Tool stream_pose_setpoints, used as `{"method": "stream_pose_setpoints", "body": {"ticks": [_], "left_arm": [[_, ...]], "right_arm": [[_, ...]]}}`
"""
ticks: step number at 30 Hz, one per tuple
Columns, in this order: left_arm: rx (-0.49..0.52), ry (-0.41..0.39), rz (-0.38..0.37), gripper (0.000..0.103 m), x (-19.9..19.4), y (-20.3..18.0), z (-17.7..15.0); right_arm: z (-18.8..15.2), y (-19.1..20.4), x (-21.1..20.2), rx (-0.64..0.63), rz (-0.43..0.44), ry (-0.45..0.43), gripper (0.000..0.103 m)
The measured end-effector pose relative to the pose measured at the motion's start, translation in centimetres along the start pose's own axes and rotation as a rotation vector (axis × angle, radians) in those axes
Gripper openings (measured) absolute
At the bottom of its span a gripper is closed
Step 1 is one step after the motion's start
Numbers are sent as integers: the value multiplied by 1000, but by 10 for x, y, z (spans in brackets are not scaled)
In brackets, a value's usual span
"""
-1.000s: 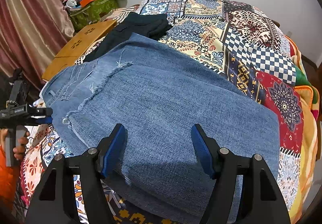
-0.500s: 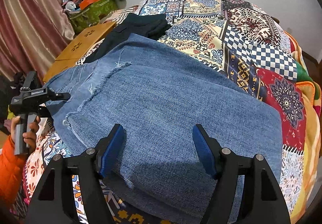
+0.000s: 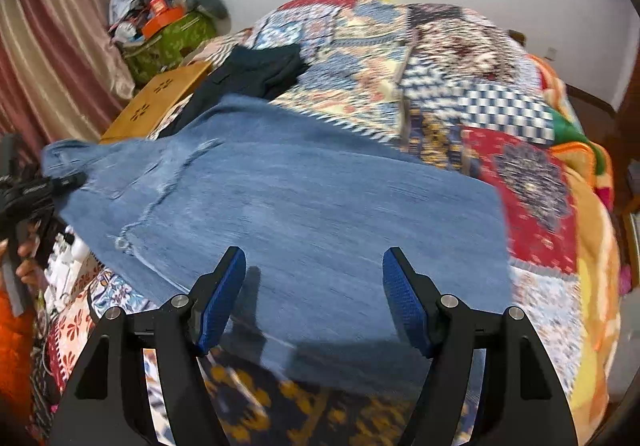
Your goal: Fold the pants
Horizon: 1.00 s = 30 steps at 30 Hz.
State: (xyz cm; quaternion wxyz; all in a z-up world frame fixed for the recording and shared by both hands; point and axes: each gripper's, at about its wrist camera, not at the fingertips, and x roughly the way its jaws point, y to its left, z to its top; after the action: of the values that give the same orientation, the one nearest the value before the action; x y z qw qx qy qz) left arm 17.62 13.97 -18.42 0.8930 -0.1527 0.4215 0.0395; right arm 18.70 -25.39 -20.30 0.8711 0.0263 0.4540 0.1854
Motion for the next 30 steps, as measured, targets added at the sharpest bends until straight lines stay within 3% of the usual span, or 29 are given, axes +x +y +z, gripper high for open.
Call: {"method": "stream_pose_setpoints", "body": {"ticks": [6,9,12,15,21,26,30], "left_arm": [[121,-148,10,16,-54,-43,20],[188,-207,-6,16,-70,-81,32],[252,-243,-53,16,-80,-124,42],[311,-252,-109,16,-79,-172,50],[409,-202,-237,15,-69,-253,46],[503,-83,-299,15,-32,-312,18],[559,63,-319,16,9,-337,-16]], "right_arm": [[-21,-44,-32,110,-77,-36,68],[-34,-70,-37,183,-101,-36,68],[-45,-96,-22,258,-101,3,68],[-54,-103,-8,297,-45,24,68],[-58,-103,-10,294,-4,-3,68],[-61,-106,-10,301,21,-11,68],[-64,-106,-12,298,29,-19,68]]}}
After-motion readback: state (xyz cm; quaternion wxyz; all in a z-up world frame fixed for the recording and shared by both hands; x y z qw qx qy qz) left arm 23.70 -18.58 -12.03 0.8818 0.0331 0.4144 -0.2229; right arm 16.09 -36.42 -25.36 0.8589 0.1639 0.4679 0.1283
